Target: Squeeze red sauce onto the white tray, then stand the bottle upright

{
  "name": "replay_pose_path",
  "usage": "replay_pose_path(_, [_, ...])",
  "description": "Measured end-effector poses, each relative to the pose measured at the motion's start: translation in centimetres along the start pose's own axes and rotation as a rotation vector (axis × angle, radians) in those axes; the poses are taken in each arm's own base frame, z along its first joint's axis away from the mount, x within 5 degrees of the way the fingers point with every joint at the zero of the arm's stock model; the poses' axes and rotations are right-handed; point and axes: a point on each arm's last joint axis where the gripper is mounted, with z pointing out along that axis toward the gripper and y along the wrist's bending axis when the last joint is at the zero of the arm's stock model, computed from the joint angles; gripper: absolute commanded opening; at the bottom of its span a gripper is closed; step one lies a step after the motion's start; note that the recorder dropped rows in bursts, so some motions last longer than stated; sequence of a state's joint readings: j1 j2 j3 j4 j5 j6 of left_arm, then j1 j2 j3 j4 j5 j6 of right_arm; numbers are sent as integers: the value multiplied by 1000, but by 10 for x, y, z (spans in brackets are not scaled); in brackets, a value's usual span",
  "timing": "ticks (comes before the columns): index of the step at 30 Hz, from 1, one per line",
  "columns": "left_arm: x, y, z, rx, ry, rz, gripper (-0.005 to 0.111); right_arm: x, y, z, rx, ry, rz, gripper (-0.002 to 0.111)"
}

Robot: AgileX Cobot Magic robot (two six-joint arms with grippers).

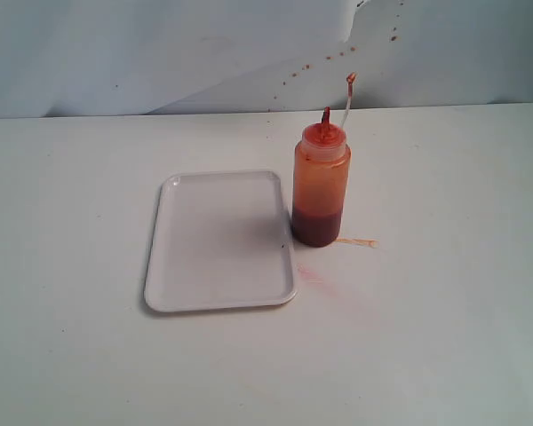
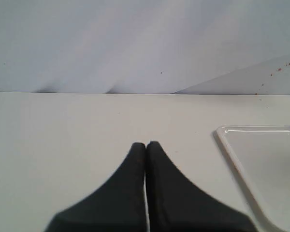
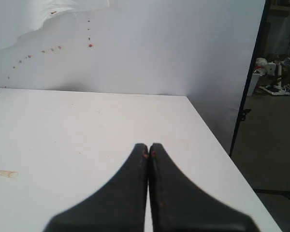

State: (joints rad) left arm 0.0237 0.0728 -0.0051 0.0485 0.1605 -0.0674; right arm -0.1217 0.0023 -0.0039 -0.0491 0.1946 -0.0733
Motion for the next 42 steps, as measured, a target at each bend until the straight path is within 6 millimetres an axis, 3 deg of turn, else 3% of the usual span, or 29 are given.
replay_pose_path(42, [0,0,0,0,-3,0,0,0,2,0,-29,-4,-3,0])
